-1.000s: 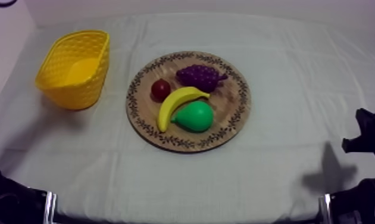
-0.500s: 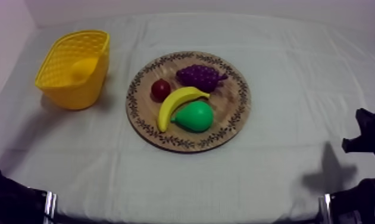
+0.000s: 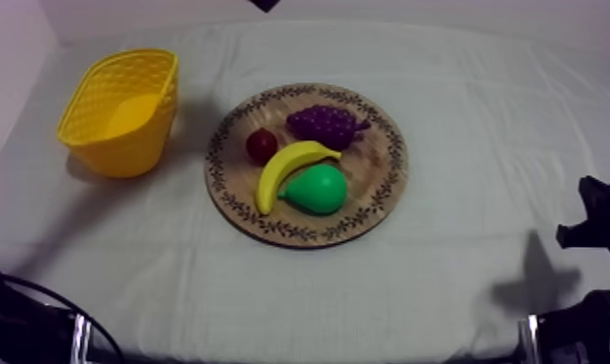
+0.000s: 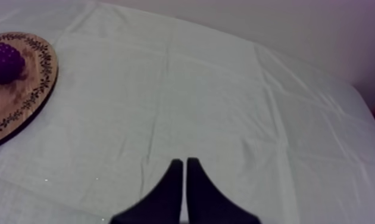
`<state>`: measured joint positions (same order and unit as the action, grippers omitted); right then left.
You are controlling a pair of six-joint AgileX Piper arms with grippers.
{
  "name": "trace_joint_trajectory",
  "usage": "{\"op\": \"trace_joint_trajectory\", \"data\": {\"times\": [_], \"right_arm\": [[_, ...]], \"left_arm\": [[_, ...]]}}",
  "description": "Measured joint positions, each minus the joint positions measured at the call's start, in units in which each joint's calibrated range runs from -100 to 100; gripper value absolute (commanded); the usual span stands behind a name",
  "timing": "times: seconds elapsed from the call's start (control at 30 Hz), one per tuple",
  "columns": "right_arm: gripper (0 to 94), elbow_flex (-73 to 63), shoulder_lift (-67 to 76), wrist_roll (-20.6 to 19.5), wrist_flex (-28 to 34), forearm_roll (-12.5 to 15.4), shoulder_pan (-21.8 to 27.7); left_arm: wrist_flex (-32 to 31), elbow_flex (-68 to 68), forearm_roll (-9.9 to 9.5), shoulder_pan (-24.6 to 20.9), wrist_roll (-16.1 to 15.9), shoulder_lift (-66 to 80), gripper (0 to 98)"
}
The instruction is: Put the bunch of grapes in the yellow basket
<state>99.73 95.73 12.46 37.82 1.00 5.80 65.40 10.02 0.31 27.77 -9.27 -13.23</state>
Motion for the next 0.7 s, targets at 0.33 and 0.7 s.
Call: {"op": "trace_joint_trajectory", "data": {"times": [0.33,0.7], "right_arm": [[0.2,0.0,0.0,0.0,0.0,0.0,0.0],[0.2,0.0,0.0,-0.03,0.0,0.0,0.0]], "left_arm": [[5.92,3.59,-0.31,0.49,-5.1,-3.52,0.0],[6.58,2.69,-3.12,0.44,-10.95,-4.7,0.0]]}}
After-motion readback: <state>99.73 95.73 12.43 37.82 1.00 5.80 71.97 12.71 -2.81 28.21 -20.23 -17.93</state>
